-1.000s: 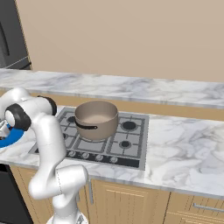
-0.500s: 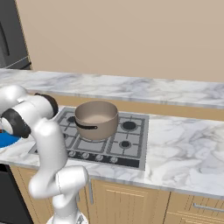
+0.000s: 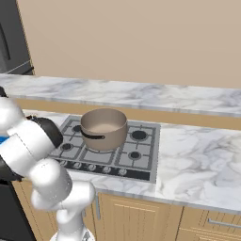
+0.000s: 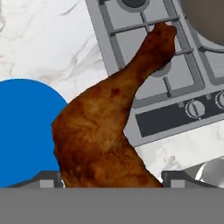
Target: Retrieve the frozen meat and place it in the pot on a burner. Then turn the burner on.
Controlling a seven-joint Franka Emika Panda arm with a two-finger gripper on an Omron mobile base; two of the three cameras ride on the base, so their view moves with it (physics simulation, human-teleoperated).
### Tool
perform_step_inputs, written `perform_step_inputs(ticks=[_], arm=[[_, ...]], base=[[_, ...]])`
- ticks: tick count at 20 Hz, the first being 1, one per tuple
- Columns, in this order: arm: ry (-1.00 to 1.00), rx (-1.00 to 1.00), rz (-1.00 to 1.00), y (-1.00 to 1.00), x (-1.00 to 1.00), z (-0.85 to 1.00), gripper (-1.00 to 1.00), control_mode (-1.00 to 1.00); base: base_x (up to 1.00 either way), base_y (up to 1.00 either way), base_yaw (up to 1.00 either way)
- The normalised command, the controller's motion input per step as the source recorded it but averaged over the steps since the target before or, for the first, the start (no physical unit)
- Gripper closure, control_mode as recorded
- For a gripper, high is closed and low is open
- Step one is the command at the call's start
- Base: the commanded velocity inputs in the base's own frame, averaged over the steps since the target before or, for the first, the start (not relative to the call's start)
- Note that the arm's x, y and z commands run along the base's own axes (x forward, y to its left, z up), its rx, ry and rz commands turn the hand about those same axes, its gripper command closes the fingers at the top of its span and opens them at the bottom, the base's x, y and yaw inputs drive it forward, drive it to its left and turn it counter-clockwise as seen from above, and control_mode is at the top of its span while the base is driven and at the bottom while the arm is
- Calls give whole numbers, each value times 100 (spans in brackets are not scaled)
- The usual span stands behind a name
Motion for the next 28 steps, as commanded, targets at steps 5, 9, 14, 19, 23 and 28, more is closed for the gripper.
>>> perform_step_inputs(ticks=[5, 9, 14, 19, 23, 28], arm=[[6, 1, -39, -100, 11, 54, 100, -100], [15, -7, -30, -98, 25, 32, 100, -100], [9, -4, -25, -100, 10, 56, 100, -100], [0, -5, -21, -99, 12, 43, 100, -100], [-1, -1, -15, -100, 43, -1, 100, -100], [-6, 0, 0, -53, 36, -11, 100, -100]], base=[[0, 0, 0], [0, 0, 0], [0, 0, 0], [0, 0, 0], [0, 0, 0], [0, 0, 0]])
